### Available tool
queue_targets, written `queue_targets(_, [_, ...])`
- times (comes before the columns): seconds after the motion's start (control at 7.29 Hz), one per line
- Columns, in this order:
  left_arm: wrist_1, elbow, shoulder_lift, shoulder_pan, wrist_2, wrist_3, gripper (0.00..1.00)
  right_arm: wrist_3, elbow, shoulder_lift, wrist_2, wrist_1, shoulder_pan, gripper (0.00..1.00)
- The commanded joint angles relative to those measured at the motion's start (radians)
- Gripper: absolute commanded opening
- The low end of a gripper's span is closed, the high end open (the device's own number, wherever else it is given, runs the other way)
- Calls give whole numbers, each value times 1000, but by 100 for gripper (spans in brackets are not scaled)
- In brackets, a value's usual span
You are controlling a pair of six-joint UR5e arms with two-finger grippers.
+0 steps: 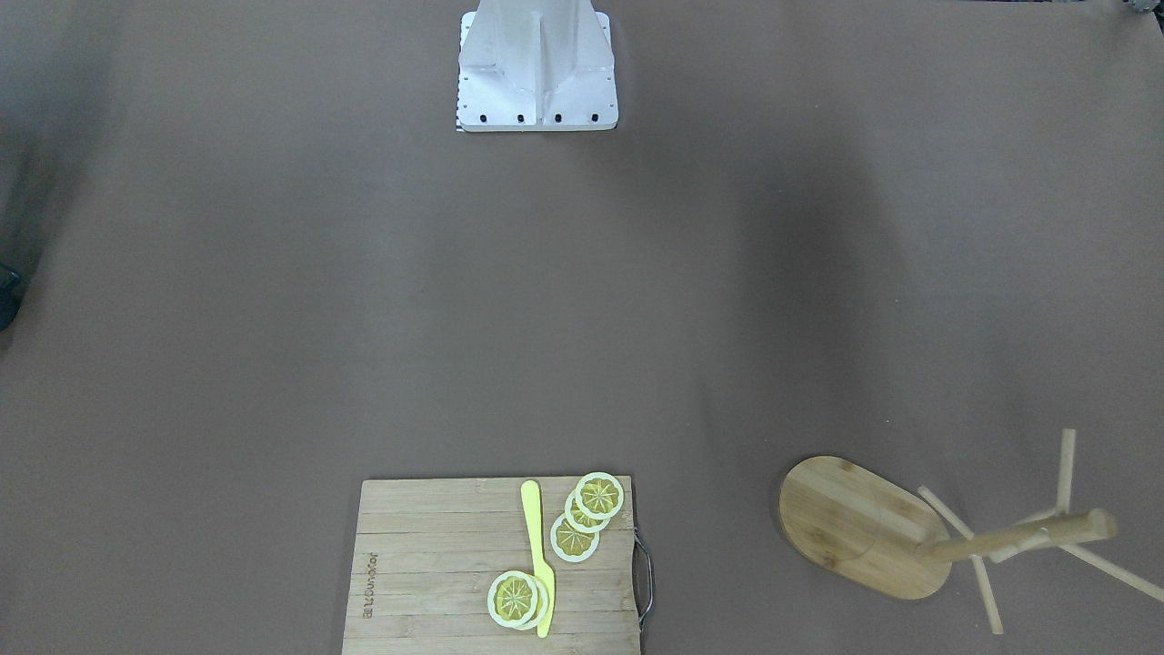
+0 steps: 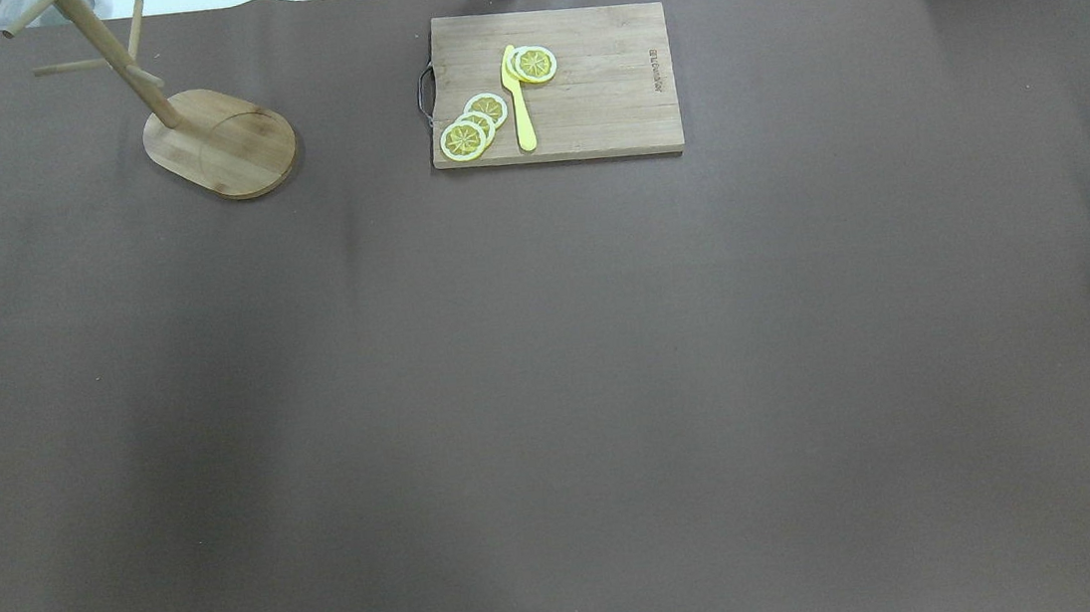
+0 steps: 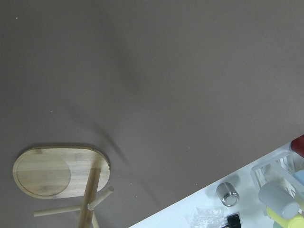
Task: Hang cup on storage rack
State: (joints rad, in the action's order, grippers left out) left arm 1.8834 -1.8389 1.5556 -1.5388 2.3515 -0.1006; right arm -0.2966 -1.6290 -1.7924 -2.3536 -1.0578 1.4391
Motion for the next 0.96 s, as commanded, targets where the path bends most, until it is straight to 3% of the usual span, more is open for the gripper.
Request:
queue_targets(0.0, [0,0,0,0,0,1,99,-16,12,16,54,2,-63,92])
queue_targets(0.55, [0,0,1,0,0,2,99,-15,41,25,76,2,-94,88])
queue_targets(0.69, [0,0,0,0,0,2,99,-15,41,25,76,4,-94,81])
queue_targets(0.82, [0,0,0,0,0,2,99,-15,41,25,76,4,-97,66])
